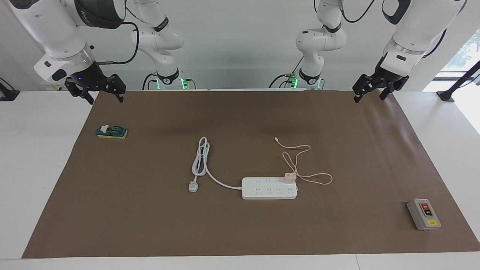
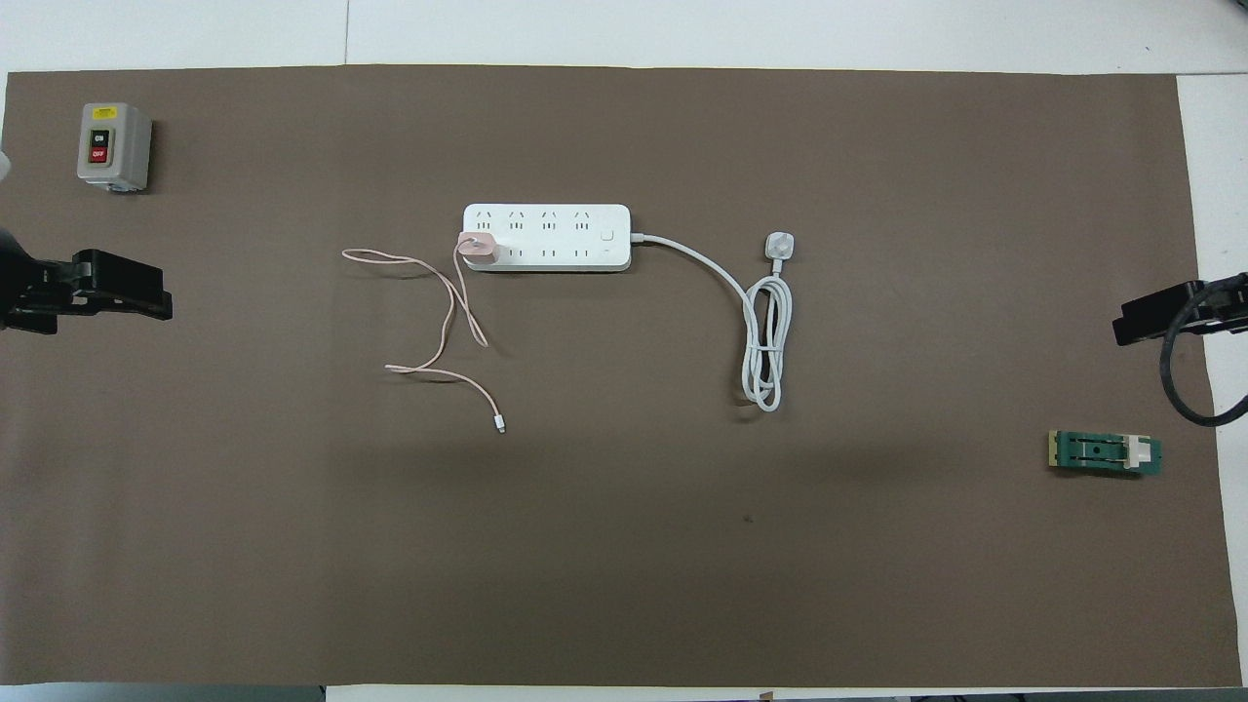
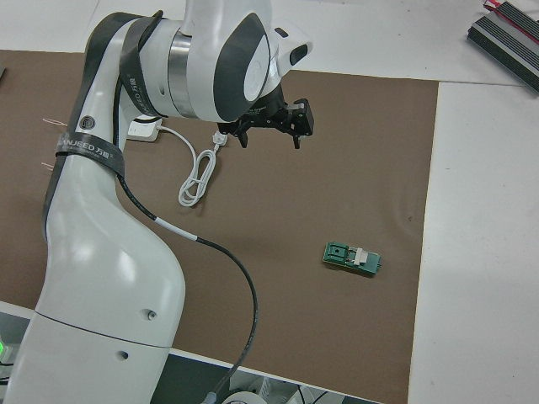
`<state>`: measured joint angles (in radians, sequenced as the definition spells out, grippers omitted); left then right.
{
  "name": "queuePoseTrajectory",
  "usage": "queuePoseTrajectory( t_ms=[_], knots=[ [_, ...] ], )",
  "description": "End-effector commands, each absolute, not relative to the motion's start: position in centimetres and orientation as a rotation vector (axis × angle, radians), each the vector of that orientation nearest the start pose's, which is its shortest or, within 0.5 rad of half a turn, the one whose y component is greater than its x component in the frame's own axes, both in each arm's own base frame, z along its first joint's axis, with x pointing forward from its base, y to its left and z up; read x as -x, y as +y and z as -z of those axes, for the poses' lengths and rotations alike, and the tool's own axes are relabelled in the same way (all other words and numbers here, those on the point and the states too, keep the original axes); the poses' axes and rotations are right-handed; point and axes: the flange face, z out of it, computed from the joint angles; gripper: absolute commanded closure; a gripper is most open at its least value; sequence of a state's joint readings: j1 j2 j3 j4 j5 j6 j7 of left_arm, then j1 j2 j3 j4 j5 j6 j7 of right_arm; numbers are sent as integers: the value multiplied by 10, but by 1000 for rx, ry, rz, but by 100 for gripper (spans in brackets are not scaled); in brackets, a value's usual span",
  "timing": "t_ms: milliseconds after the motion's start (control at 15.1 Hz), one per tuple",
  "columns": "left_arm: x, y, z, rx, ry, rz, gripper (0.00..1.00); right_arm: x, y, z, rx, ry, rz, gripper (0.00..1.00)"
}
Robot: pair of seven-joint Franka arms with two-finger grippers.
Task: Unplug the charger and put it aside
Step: 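Reach the left gripper to the pink charger in the power strip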
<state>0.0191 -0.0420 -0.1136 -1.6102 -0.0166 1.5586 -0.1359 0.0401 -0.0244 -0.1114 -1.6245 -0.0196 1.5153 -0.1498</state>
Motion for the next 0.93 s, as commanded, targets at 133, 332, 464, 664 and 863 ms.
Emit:
queuePoseTrajectory(
  t_ms=[133, 332, 464, 664, 863],
  knots=[
    [-539, -58, -632, 3148, -267, -15, 0, -533, -38, -610, 3141, -123, -122, 0],
    [-542, -61, -629, 3143, -517, -37, 0, -538, -39, -612, 3146, -121, -65, 0],
    [-550, -75, -614, 3110, -620, -75, 0, -540, -29, -613, 3147, -153, -41, 0],
    [-578, -89, -609, 3016, -1006, -82, 0, -541, -8, -612, 3144, -213, -43, 0],
    [-599, -124, -587, 2910, -1250, -121, 0, -540, -10, -611, 3134, -193, -46, 0]
  ],
)
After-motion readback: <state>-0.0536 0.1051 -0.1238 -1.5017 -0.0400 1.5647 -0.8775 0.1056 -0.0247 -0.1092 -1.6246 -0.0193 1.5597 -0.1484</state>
